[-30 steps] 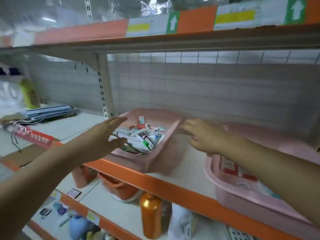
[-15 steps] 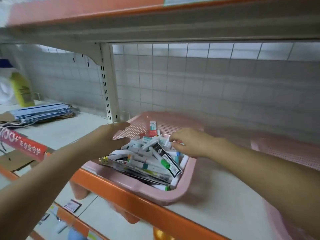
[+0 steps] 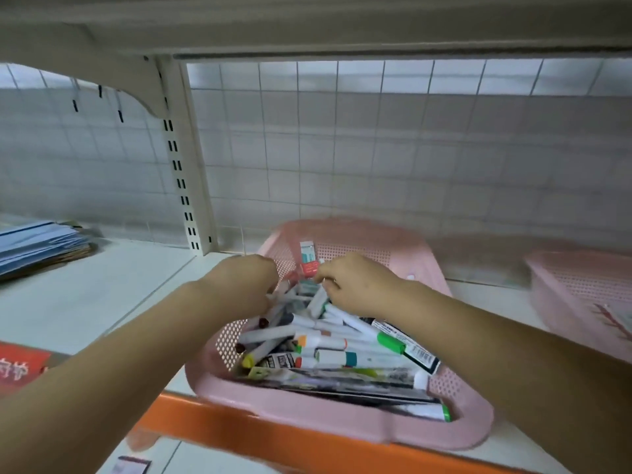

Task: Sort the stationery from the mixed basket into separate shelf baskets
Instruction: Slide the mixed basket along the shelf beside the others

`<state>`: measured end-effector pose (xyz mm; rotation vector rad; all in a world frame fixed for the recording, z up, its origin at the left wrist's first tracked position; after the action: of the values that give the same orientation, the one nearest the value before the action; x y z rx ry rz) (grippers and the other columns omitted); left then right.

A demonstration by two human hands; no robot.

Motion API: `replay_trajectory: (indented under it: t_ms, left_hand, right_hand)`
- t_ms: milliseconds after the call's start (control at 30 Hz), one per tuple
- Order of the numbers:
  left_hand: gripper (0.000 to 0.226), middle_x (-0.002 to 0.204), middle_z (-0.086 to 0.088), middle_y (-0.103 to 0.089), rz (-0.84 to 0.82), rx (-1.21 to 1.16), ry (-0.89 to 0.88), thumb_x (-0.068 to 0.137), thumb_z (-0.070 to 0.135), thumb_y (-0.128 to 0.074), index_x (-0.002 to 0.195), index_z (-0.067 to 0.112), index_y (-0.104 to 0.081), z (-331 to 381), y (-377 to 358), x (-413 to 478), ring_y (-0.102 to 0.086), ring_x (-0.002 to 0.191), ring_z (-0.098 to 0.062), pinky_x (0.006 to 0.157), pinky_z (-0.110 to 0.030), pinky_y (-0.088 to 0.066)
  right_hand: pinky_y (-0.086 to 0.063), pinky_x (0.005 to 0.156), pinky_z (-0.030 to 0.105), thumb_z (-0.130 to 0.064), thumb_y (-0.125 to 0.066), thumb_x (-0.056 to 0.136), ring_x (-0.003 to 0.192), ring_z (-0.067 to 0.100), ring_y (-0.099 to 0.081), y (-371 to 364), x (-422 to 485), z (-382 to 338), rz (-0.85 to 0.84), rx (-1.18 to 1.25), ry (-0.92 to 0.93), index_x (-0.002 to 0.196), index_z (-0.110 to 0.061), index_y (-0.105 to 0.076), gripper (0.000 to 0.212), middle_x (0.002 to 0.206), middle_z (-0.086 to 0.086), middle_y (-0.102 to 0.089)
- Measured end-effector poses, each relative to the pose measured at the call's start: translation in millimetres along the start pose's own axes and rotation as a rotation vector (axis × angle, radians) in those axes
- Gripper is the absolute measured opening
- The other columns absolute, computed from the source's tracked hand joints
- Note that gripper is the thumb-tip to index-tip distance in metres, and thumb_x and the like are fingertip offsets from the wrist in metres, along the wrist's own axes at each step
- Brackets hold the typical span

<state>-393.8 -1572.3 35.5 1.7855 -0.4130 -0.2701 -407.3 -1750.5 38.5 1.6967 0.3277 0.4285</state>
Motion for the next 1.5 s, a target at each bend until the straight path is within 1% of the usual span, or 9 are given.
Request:
replay_trajectory:
  t_ms: [167, 400, 567, 767, 933, 1133, 1233, 1333, 1500]
  left_hand:
    - [0.020, 0.106, 0.001, -0.062, 0.162, -0.152, -0.074, 0.092, 0.027, -0.051, 0.104, 0.018, -0.063, -6.5, 9.5, -0.8, -0.058, 0.095, -0.019, 0.081, -0.030, -0.048]
    - [0.017, 0.061, -0.003, -0.056, 0.431, -1.196, 0.011, 0.080, 0.023, -0.070, 0.077, 0.007, -0.065, -8.8, 46.8, -12.6, -0.048, 0.053, -0.007, 0.056, -0.018, -0.041]
    - [0.016, 0.075, -0.006, -0.060, 0.353, -1.816, 0.087, 0.085, 0.021, -0.061, 0.077, 0.007, -0.061, 12.7, 34.2, 5.5, -0.058, 0.074, -0.020, 0.072, -0.031, -0.052]
    - [0.030, 0.053, -0.002, -0.045, 0.267, -2.266, 0.356, 0.099, 0.029, -0.041, 0.075, 0.011, -0.047, 21.9, 19.4, 19.6, -0.046, 0.041, -0.013, 0.043, -0.023, -0.045]
    - [0.031, 0.041, 0.005, -0.029, 0.131, -2.267, 0.301, 0.100, 0.024, -0.040, 0.072, 0.012, -0.044, 22.9, 14.3, 17.6, -0.025, 0.031, -0.007, 0.033, -0.013, -0.024]
    - [0.024, 0.047, 0.001, -0.043, -0.021, -2.312, 0.171, 0.098, 0.009, -0.036, 0.081, 0.008, -0.053, 20.4, 12.7, 16.2, -0.042, 0.038, -0.010, 0.039, -0.016, -0.039]
    - [0.023, 0.051, 0.000, -0.047, -0.019, -2.264, 0.204, 0.098, 0.010, -0.037, 0.083, 0.008, -0.054, 20.4, 11.3, 16.6, -0.048, 0.041, -0.011, 0.041, -0.018, -0.045]
    - [0.022, 0.054, -0.001, -0.048, -0.003, -2.218, 0.281, 0.099, 0.010, -0.037, 0.084, 0.008, -0.053, 18.0, 8.0, 19.1, -0.050, 0.040, -0.011, 0.041, -0.019, -0.046]
    - [0.023, 0.055, 0.000, -0.049, 0.002, -2.240, 0.325, 0.098, 0.011, -0.037, 0.082, 0.010, -0.054, 12.4, 2.6, 24.4, -0.051, 0.041, -0.011, 0.042, -0.020, -0.047]
  right_hand:
    - [-0.049, 0.085, 0.041, -0.017, -0.049, 0.090, 0.101, 0.028, -0.056, -15.9, 7.9, -12.9, 0.035, 0.058, -0.071, 0.113, -0.012, -0.060, 0.026, 0.112, 0.008, -0.059]
    - [-0.050, 0.090, 0.035, -0.019, -0.063, 0.088, 0.097, 0.017, -0.063, -14.7, 6.3, -16.1, 0.065, 0.512, -0.134, 0.100, -0.018, -0.066, 0.012, 0.103, 0.001, -0.068]
    - [-0.035, 0.052, 0.010, -0.011, -0.055, 0.093, 0.049, -0.007, -0.048, -8.1, -0.8, -21.7, 0.158, 0.698, -0.165, 0.065, -0.019, -0.051, 0.029, 0.055, -0.010, -0.054]
    - [-0.038, 0.063, 0.022, -0.011, -0.040, 0.097, 0.074, 0.012, -0.049, -17.5, 2.8, 10.8, 0.188, 0.430, -0.391, 0.113, -0.014, -0.061, 0.027, 0.102, -0.001, -0.059]
    - [-0.038, 0.077, 0.024, -0.013, -0.034, 0.098, 0.095, 0.020, -0.051, -25.5, 10.9, 21.6, -0.071, 0.334, -0.501, 0.140, -0.020, -0.038, 0.043, 0.133, 0.006, -0.048]
    - [-0.042, 0.095, 0.032, -0.006, -0.032, 0.094, 0.119, 0.028, -0.049, -25.9, 11.5, 11.4, -0.259, 0.313, -0.444, 0.144, -0.031, -0.031, 0.055, 0.142, 0.007, -0.042]
    - [-0.041, 0.075, 0.024, -0.021, -0.040, 0.098, 0.093, 0.019, -0.056, -18.6, 16.9, 3.9, -0.148, 0.447, -0.448, 0.112, -0.016, -0.063, 0.027, 0.109, 0.005, -0.062]
    - [-0.033, 0.053, 0.022, -0.052, -0.045, 0.091, 0.061, 0.010, -0.044, -16.5, 24.5, 0.5, -0.082, 0.549, -0.585, 0.089, -0.013, -0.063, 0.042, 0.068, -0.002, -0.048]
    - [-0.051, 0.086, 0.035, -0.037, -0.073, 0.073, 0.092, 0.021, -0.064, -42.1, 36.4, 3.5, -0.035, 0.701, -0.586, 0.081, -0.021, -0.064, 0.020, 0.096, 0.007, -0.068]
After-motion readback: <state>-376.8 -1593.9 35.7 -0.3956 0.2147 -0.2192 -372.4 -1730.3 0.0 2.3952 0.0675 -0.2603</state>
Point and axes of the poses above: each hand's wrist, its own x-axis towards the middle knuckle, its own y-axis out of the back of the hand, z = x × y, the point moved 1 cm from there along x, towards the middle knuckle
